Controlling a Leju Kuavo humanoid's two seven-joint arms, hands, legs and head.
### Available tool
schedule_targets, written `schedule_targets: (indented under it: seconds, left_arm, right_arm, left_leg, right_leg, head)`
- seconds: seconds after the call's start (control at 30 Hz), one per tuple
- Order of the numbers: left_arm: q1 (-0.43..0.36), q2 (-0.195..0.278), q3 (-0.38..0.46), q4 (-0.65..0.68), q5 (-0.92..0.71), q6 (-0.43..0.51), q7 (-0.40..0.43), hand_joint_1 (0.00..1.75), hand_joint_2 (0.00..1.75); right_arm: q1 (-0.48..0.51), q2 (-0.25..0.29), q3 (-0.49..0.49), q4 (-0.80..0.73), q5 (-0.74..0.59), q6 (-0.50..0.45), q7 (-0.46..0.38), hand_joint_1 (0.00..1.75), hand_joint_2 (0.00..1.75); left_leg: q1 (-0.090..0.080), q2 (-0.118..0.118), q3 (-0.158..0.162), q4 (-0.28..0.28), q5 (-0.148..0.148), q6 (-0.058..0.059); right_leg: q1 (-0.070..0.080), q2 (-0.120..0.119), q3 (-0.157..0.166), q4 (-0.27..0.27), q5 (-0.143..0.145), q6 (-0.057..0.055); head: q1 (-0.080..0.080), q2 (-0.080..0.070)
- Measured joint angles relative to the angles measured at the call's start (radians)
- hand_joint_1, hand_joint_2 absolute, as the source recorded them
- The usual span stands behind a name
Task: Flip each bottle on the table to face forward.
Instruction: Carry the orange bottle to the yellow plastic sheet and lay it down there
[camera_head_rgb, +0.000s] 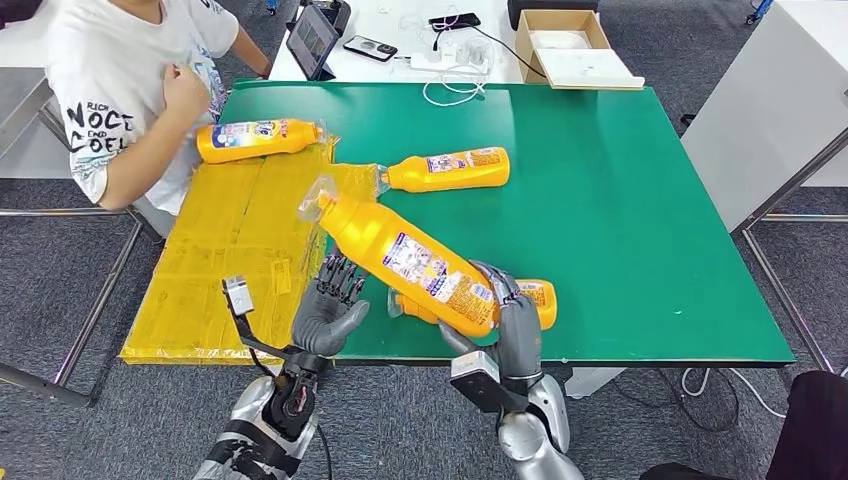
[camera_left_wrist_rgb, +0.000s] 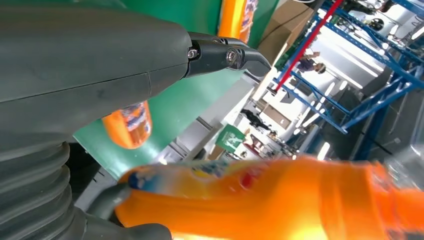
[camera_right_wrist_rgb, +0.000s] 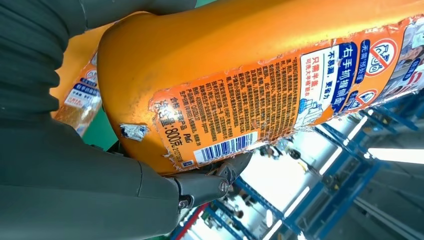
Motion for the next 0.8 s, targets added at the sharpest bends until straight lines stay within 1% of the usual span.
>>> schedule_targets:
  seconds: [0.23, 0.33, 0.43, 0.53, 0.6, 0.7, 0.8]
  left_arm:
    - [0.006, 0.000, -0.005, -0.040, 0.003, -0.008, -0.004, 0.00, 1.75]
    - [0.009, 0.001, -0.012, -0.058, 0.003, -0.020, -0.007, 0.00, 1.75]
    - [0.009, 0.001, -0.015, -0.064, 0.003, -0.022, -0.008, 0.00, 1.75]
    - [0.010, 0.002, -0.015, -0.066, 0.003, -0.023, -0.009, 0.00, 1.75]
    - [0.011, 0.006, -0.017, -0.066, -0.006, -0.028, -0.011, 0.00, 1.75]
    - [0.007, 0.011, -0.018, -0.051, -0.016, -0.042, -0.006, 0.00, 1.75]
    - [-0.007, 0.014, -0.026, -0.014, -0.018, -0.056, 0.013, 0.00, 1.75]
  right_arm:
    - [-0.003, 0.025, 0.000, 0.088, -0.017, 0.043, 0.000, 1.64, 1.75]
    - [-0.008, 0.036, 0.000, 0.125, -0.020, 0.053, 0.000, 1.66, 1.75]
    - [-0.010, 0.039, 0.000, 0.137, -0.021, 0.056, 0.000, 1.69, 1.75]
    - [-0.012, 0.041, 0.000, 0.142, -0.021, 0.058, 0.000, 1.67, 1.75]
    - [-0.025, 0.045, 0.011, 0.175, 0.021, 0.044, 0.005, 1.67, 1.75]
    - [-0.054, 0.051, 0.043, 0.241, 0.125, -0.012, 0.013, 1.67, 1.75]
    - [-0.078, 0.060, 0.086, 0.304, 0.180, -0.059, 0.012, 1.68, 1.75]
  left_leg:
    - [0.000, 0.000, 0.000, 0.000, 0.000, 0.000]
    - [0.000, 0.000, 0.000, 0.000, 0.000, 0.000]
    - [0.000, 0.000, 0.000, 0.000, 0.000, 0.000]
    - [0.000, 0.000, 0.000, 0.000, 0.000, 0.000]
    - [0.000, 0.000, 0.000, 0.000, 0.000, 0.000]
    - [0.000, 0.000, 0.000, 0.000, 0.000, 0.000]
    - [0.000, 0.000, 0.000, 0.000, 0.000, 0.000]
  right_leg:
    - [0.000, 0.000, 0.000, 0.000, 0.000, 0.000]
    - [0.000, 0.000, 0.000, 0.000, 0.000, 0.000]
    - [0.000, 0.000, 0.000, 0.000, 0.000, 0.000]
    - [0.000, 0.000, 0.000, 0.000, 0.000, 0.000]
    - [0.000, 0.000, 0.000, 0.000, 0.000, 0.000]
    - [0.000, 0.000, -0.001, 0.000, 0.000, 0.000]
    - [0.000, 0.000, -0.001, 0.000, 0.000, 0.000]
  head:
    - [0.000, 0.000]
    - [0.000, 0.000]
    - [0.000, 0.000]
    - [0.000, 0.000]
    - [0.000, 0.000]
    - [0.000, 0.000]
    - [0.000, 0.000]
